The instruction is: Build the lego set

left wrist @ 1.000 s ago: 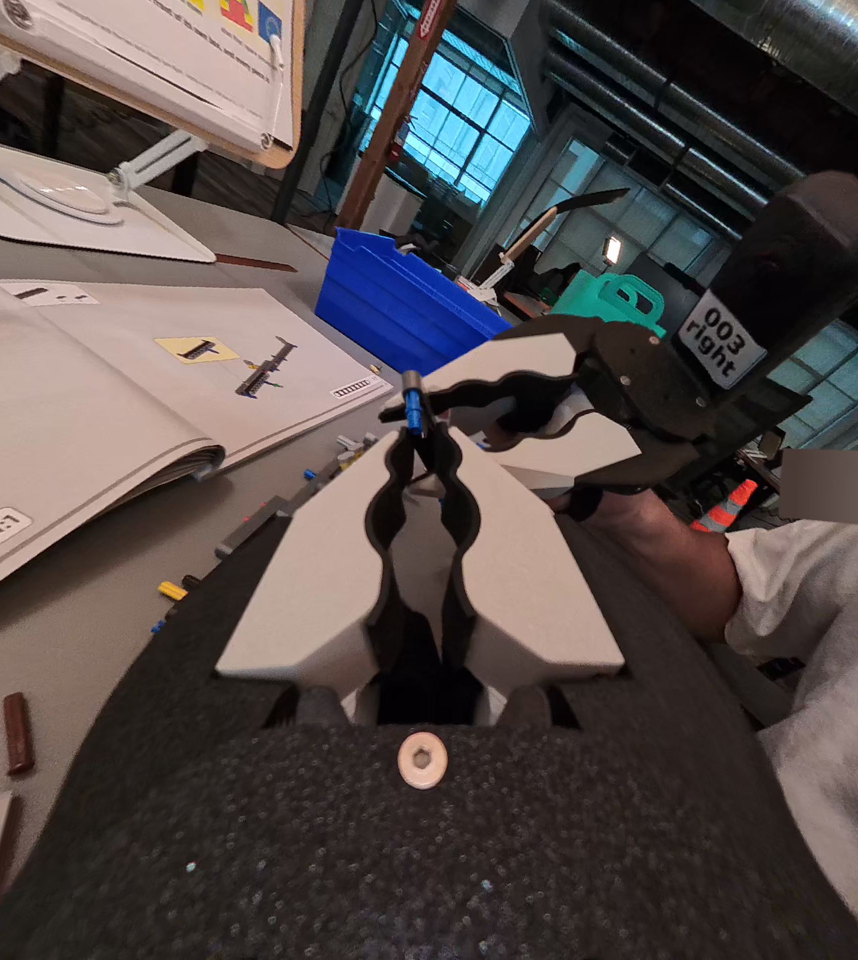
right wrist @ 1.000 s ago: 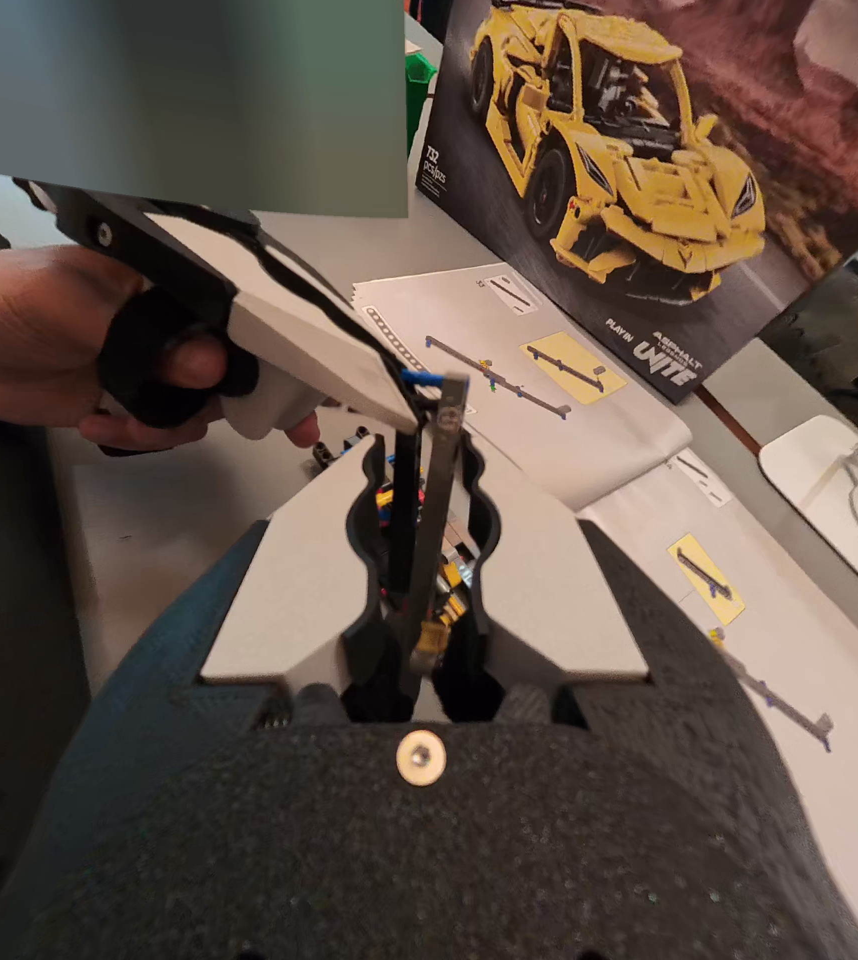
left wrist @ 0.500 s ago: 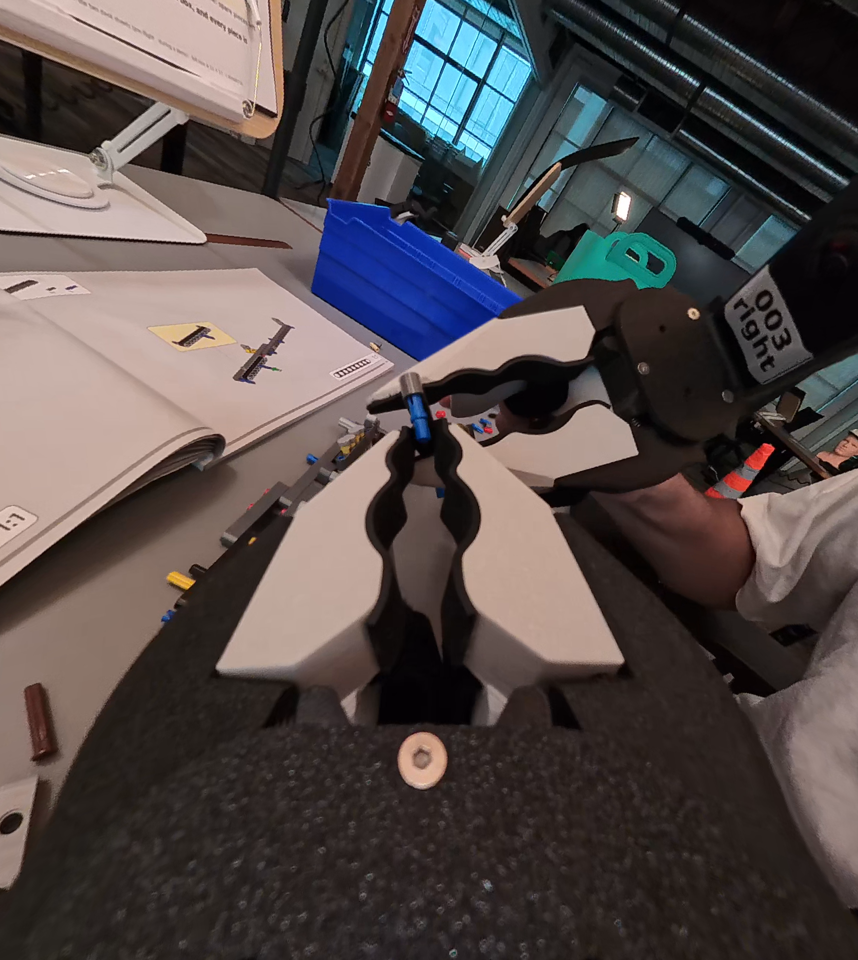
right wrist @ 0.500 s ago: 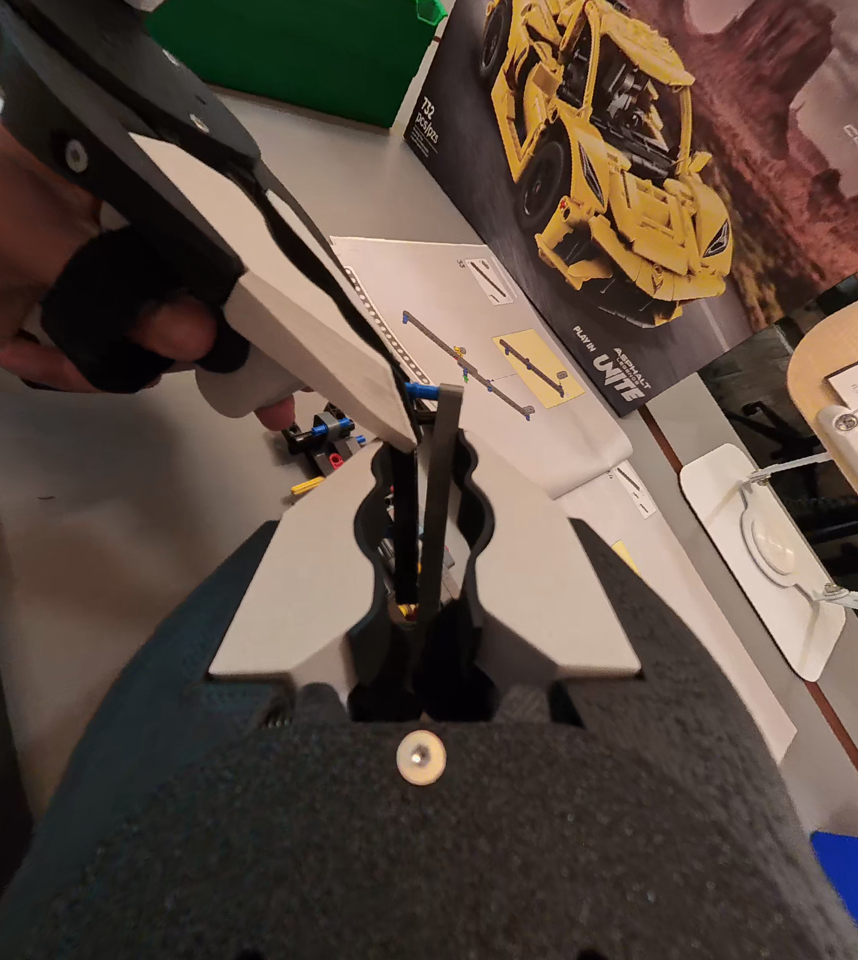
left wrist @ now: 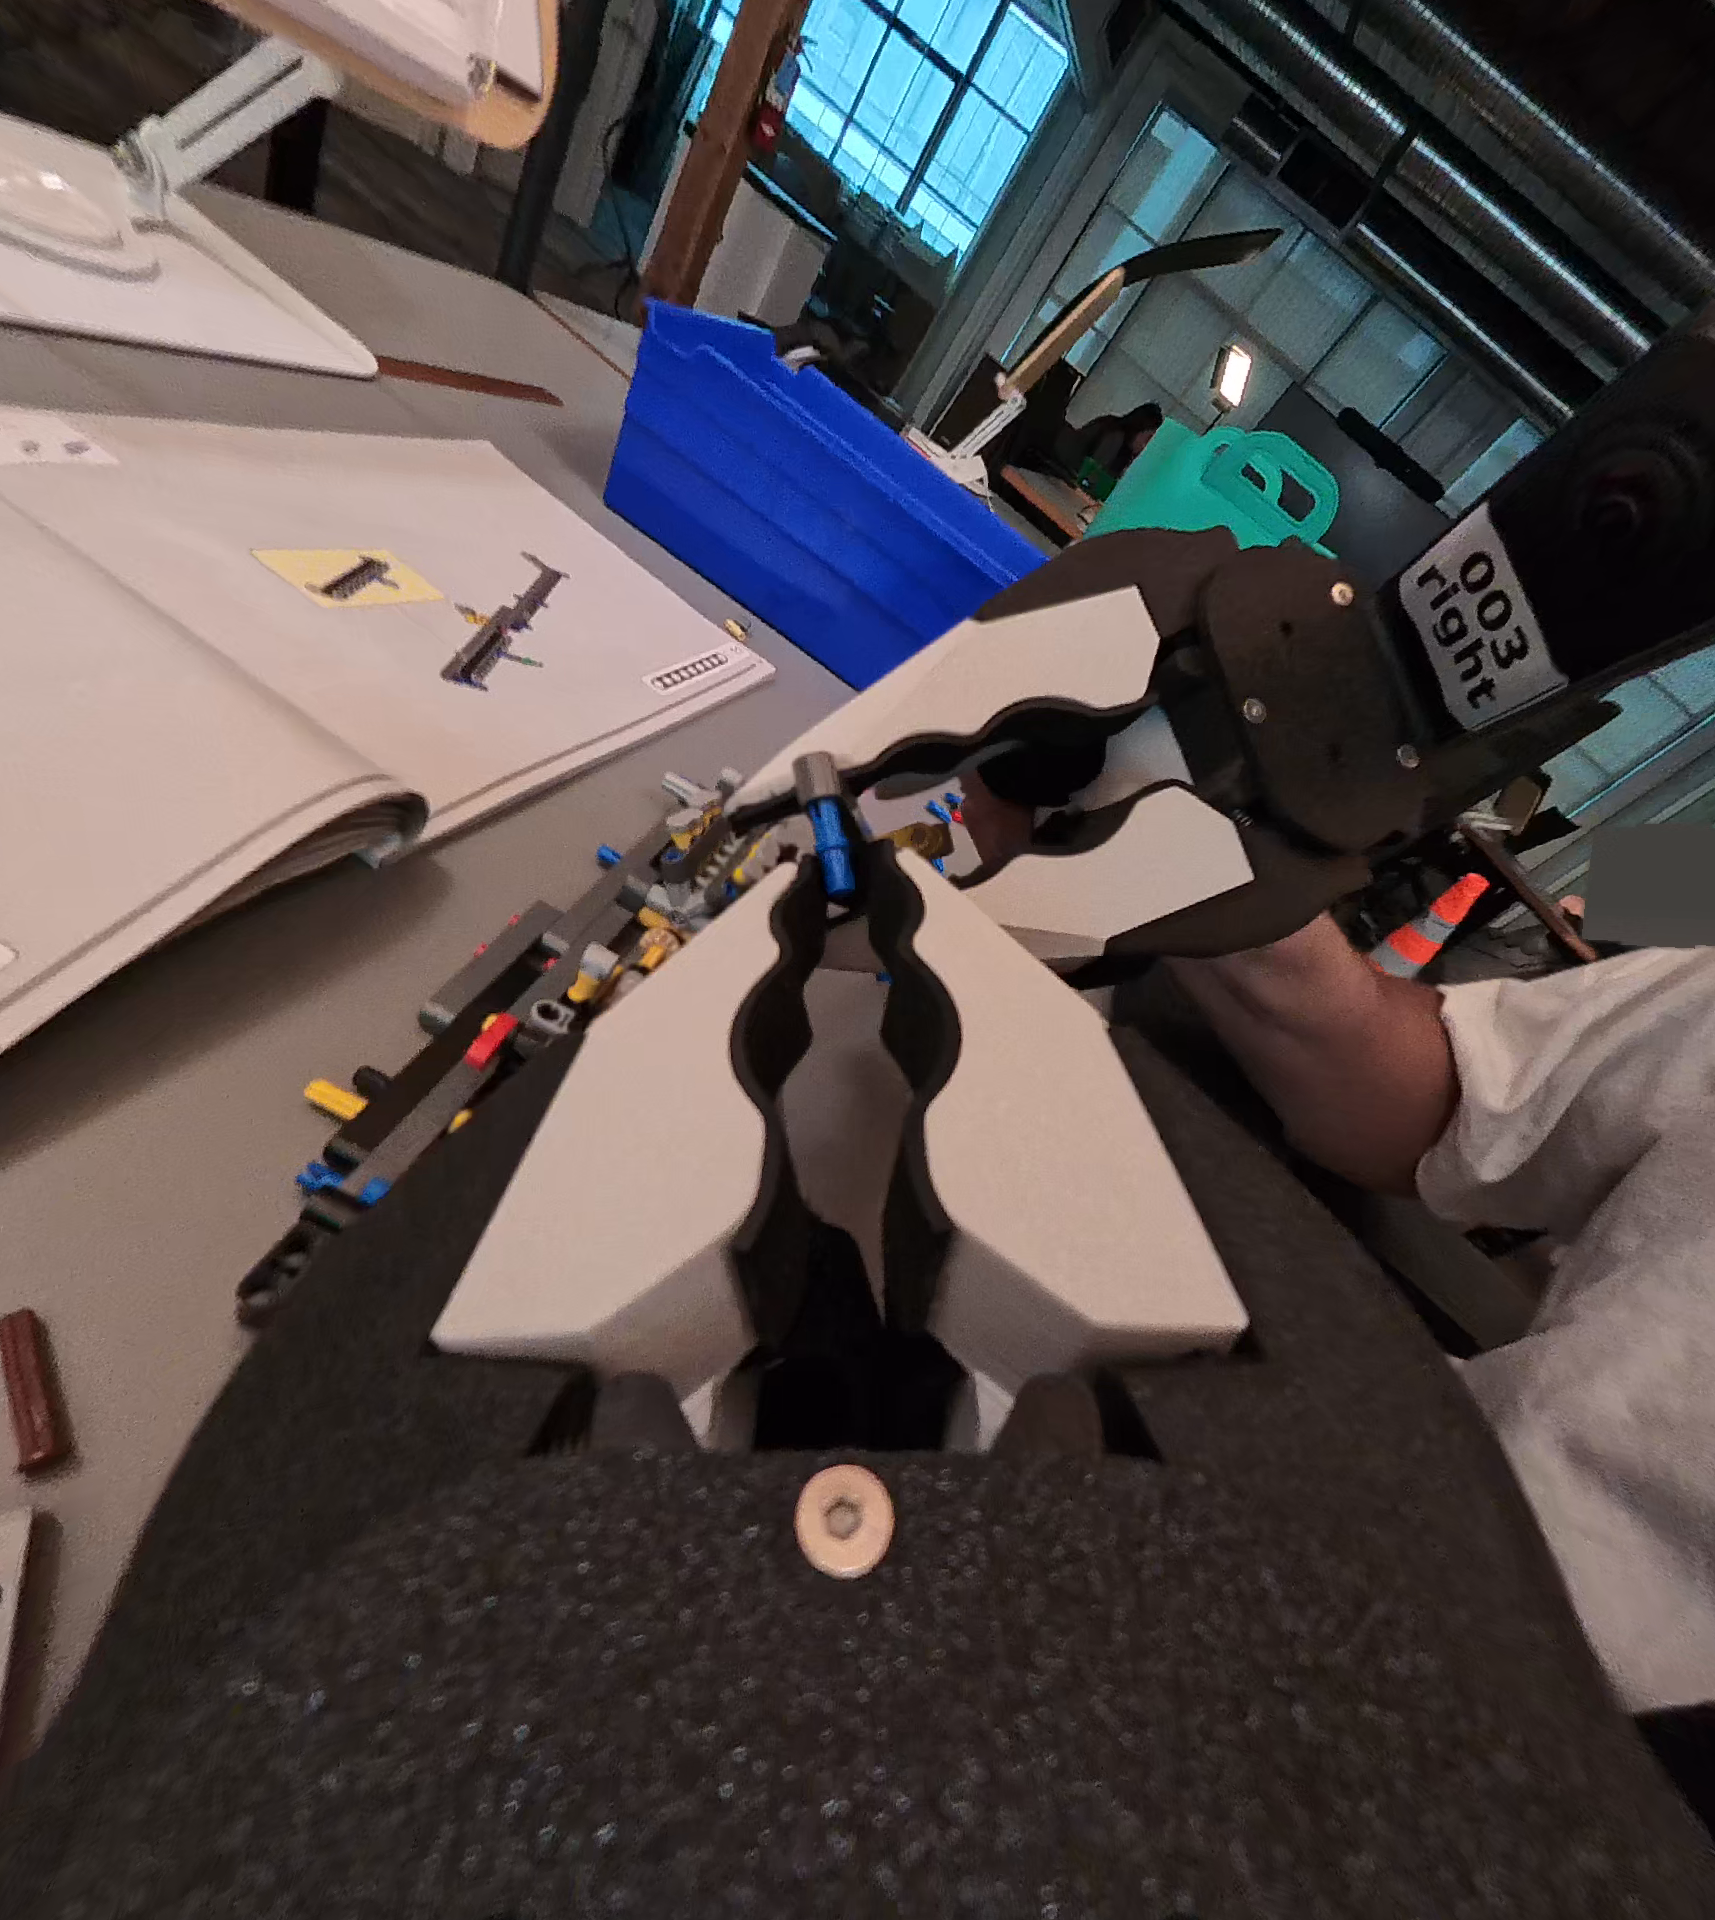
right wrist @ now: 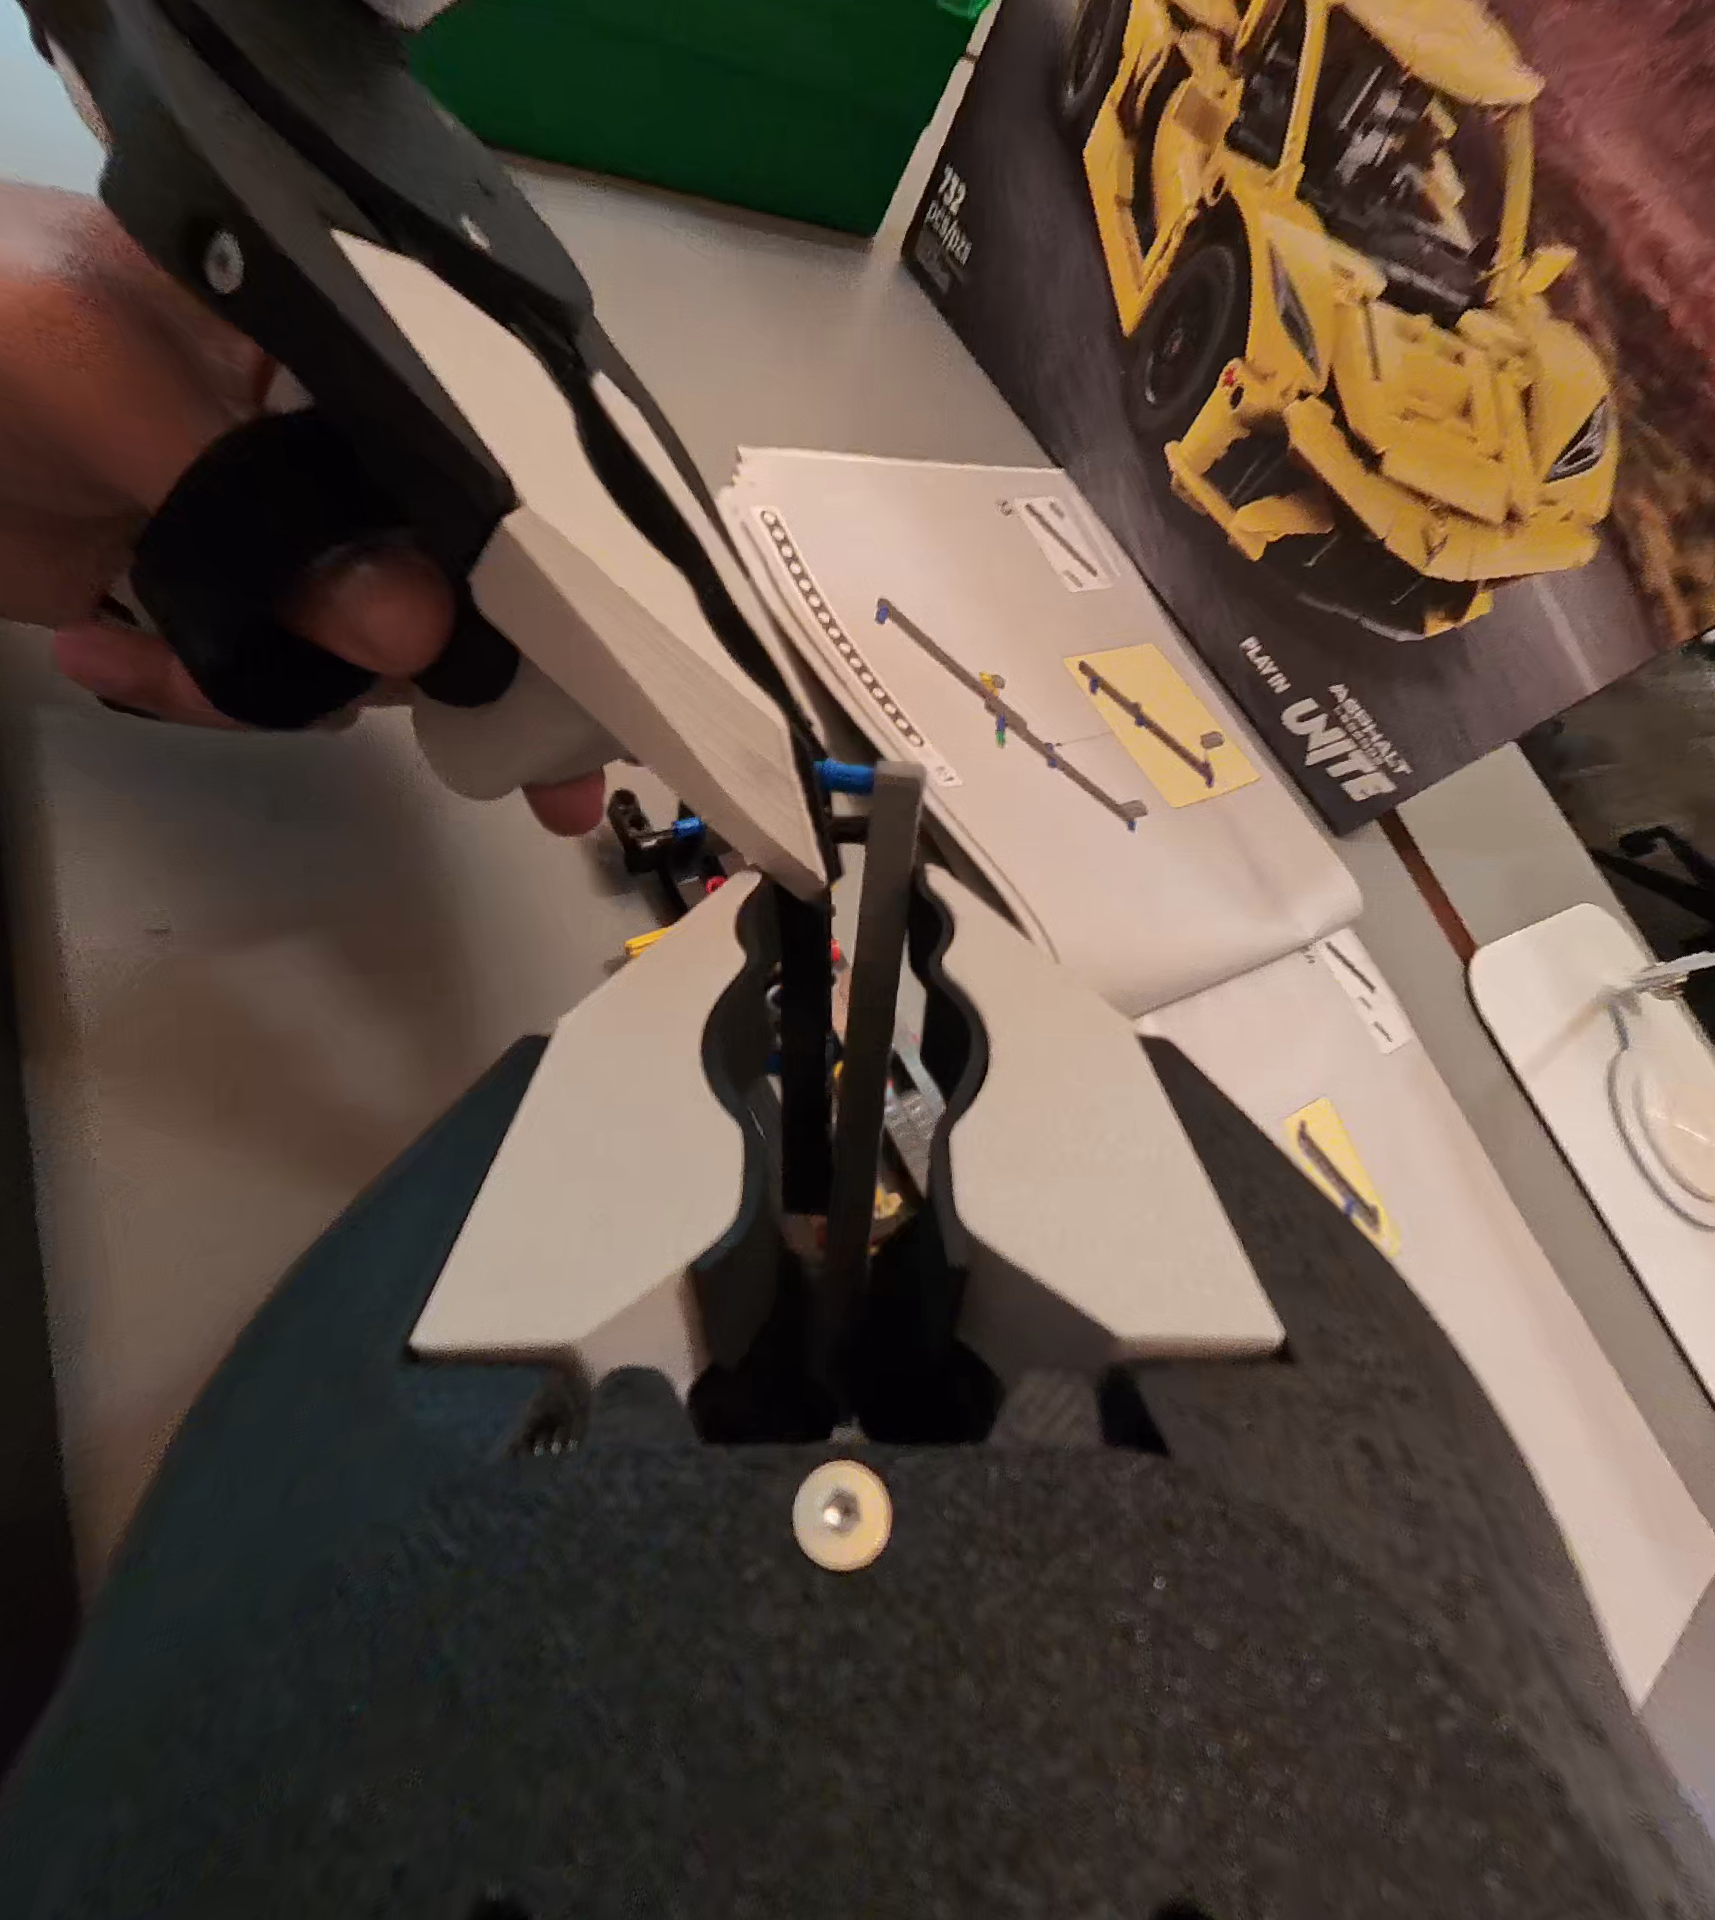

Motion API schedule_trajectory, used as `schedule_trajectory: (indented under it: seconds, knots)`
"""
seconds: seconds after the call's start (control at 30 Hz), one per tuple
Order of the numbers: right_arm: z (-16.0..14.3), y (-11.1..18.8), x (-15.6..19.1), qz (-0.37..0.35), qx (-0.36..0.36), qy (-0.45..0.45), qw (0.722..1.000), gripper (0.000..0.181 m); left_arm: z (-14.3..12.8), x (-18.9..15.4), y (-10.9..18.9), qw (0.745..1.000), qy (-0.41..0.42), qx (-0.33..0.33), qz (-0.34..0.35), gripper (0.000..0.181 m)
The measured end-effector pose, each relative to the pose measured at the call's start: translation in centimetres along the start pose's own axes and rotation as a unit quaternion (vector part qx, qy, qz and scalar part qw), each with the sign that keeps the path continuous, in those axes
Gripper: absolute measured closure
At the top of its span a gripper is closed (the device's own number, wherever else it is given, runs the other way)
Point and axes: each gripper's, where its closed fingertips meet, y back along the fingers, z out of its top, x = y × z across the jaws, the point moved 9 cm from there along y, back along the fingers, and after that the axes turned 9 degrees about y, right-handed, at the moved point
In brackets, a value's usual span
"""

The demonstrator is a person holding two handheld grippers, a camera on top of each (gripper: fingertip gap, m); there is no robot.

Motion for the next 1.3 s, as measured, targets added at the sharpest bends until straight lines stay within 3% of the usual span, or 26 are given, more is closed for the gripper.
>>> schedule_trajectory:
  seconds: [0.1,0.2,0.3,0.37,0.47,0.53,0.6,0.67,0.8,0.9,1.0,1.1,1.3]
  knots:
    - [-0.9,0.2,0.1,0.055,0.014,-0.015,0.998,0.148,-0.3,0.3,0.4,1.000,0.011,0.013,-0.014,0.174]
    - [-1.8,1.7,-0.9,0.136,-0.028,-0.063,0.988,0.144,-0.6,-0.3,0.8,0.998,-0.004,0.038,-0.055,0.174]
    - [-2.4,2.3,-2.0,0.271,-0.085,-0.140,0.948,0.154,-0.4,-1.1,0.7,0.995,-0.041,0.046,-0.076,0.174]
    - [-3.2,2.2,-2.0,0.366,-0.071,-0.167,0.913,0.165,0.0,-1.3,0.7,0.994,-0.054,0.044,-0.085,0.175]
    - [-4.1,1.8,-2.2,0.404,-0.092,-0.212,0.885,0.166,0.5,-1.2,0.5,0.993,-0.049,0.038,-0.096,0.174]
    - [-4.3,1.6,-2.9,0.391,-0.121,-0.249,0.878,0.171,0.9,-1.4,0.4,0.992,-0.041,0.028,-0.115,0.170]
    - [-4.2,2.0,-4.0,0.382,-0.177,-0.299,0.856,0.172,1.2,-1.1,0.2,0.994,-0.029,0.013,-0.103,0.148]
    - [-4.3,2.1,-4.6,0.361,-0.209,-0.336,0.845,0.176,1.3,-1.0,0.0,0.994,-0.020,0.004,-0.104,0.140]
    - [-3.9,1.6,-3.6,0.354,-0.217,-0.355,0.838,0.176,1.7,-1.3,-0.7,0.993,-0.017,-0.010,-0.117,0.146]
    - [-3.3,1.3,-2.8,0.355,-0.221,-0.355,0.836,0.176,1.9,-1.3,-1.0,0.993,-0.019,-0.020,-0.116,0.171]
    - [-3.6,0.8,-2.9,0.344,-0.222,-0.371,0.834,0.175,2.1,-0.8,-1.2,0.994,-0.015,-0.012,-0.107,0.175]
    - [-4.2,0.7,-3.5,0.299,-0.210,-0.374,0.852,0.171,2.1,0.2,-1.1,0.997,0.007,-0.014,-0.079,0.175]
    - [-3.6,1.2,-3.7,0.182,-0.165,-0.303,0.921,0.174,1.8,1.1,-1.2,0.998,0.026,-0.010,-0.056,0.174]
